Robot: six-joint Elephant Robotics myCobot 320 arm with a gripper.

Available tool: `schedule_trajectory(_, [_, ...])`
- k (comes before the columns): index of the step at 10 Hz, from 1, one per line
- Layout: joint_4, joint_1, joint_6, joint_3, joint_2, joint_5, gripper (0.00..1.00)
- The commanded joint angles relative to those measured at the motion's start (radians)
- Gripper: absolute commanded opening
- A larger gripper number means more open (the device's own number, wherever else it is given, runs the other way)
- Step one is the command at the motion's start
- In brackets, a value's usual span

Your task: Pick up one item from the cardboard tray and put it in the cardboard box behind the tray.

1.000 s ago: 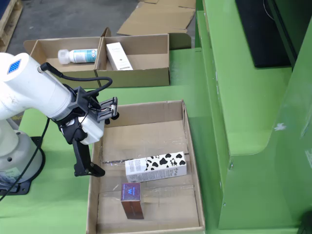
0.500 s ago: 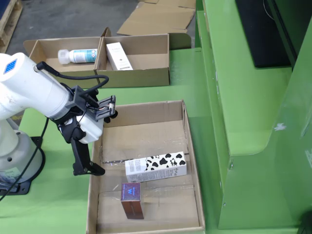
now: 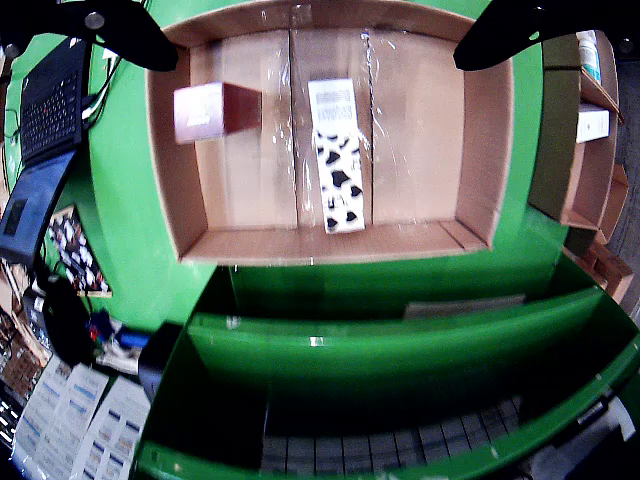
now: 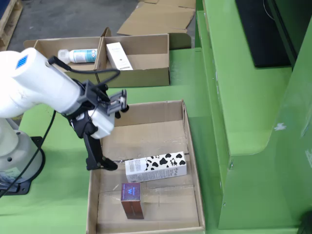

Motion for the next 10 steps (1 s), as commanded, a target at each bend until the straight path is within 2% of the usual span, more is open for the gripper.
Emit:
schedule_trajectory(1, [-0.004,-0.008,-0.012,0.103,-0.015,0.004,1.00])
schedule_trajectory(2, [-0.053,-0.006,-0.003,0.240,-0.110,-0.006,1.00])
schedule_trajectory(3, [-0.053,-0.006,-0.003,0.240,-0.110,-0.006,1.00])
schedule_trajectory(4, [-0.106,-0.003,-0.003,0.379,-0.195,-0.009,1.00])
schedule_trajectory(8, [-0.129,-0.009,-0.008,0.453,-0.245,-0.003,1.00])
schedule_trajectory(9, [-0.206,-0.066,-0.045,0.647,-0.364,0.032,1.00])
schedule_trajectory(10, [-0.206,-0.066,-0.045,0.647,-0.364,0.032,1.00])
